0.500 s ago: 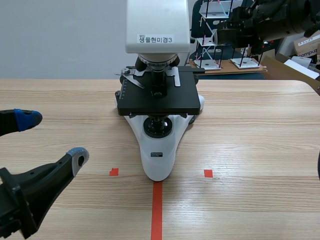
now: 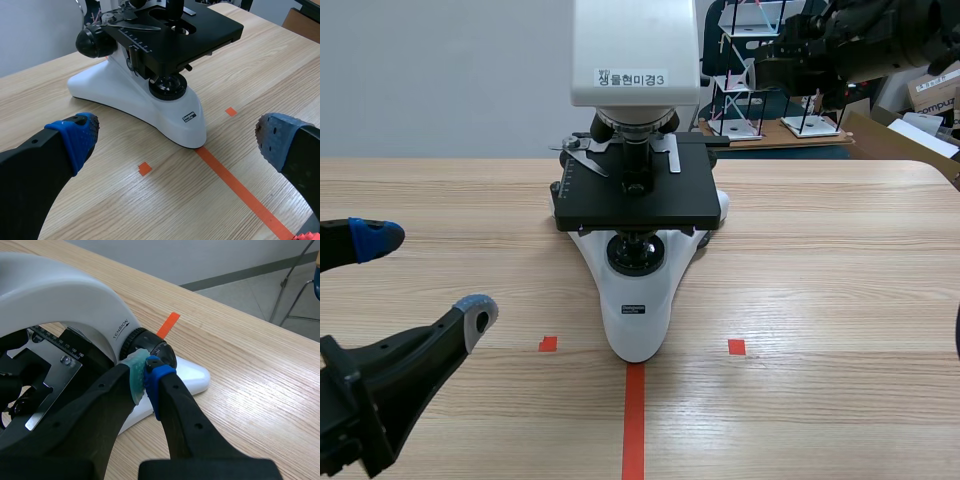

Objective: Return to the home posture

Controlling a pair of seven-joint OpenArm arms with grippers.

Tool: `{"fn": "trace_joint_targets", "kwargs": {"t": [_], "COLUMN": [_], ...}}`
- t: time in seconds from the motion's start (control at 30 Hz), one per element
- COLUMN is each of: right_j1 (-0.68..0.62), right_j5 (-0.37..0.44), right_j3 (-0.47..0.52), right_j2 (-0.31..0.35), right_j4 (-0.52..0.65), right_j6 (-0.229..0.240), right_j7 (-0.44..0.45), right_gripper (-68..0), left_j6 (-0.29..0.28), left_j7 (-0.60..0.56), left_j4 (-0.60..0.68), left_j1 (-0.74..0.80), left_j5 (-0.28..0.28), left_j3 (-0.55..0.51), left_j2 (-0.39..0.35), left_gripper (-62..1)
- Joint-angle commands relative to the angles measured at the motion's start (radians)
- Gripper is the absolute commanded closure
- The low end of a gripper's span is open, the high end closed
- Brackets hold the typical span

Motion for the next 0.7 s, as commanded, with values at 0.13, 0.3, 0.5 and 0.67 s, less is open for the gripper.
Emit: {"fn": "trace_joint_targets", "kwargs": {"t": [0.13,0.3,0.5,0.67], "right_j1": [0.026,0.022,-0.057,-0.212], "right_j5": [0.006,0.006,0.007,0.006], "right_j3": [0.002,0.003,0.038,0.125], "right_j2": [0.012,0.024,0.089,0.164], "right_j4": [0.018,0.019,0.06,0.172], "right_j6": [0.005,0.01,0.023,0.023], "right_j7": [0.048,0.076,0.167,0.325], "right_gripper": [0.0,0.0,0.0,0.0], "left_j6": [-0.002,-0.002,-0.002,-0.002], "left_j7": [-0.014,-0.014,-0.013,-0.013], "left_j4": [0.013,0.013,0.013,0.013], "left_j1": [-0.003,-0.003,-0.003,-0.003], "left_j5": [-0.007,-0.007,-0.007,-0.007], "left_j3": [0.005,0.005,0.005,0.005], "left_j2": [-0.002,-0.003,-0.002,-0.002], "left_gripper": [-62.3,-62.3,-62.3,-62.3]}}
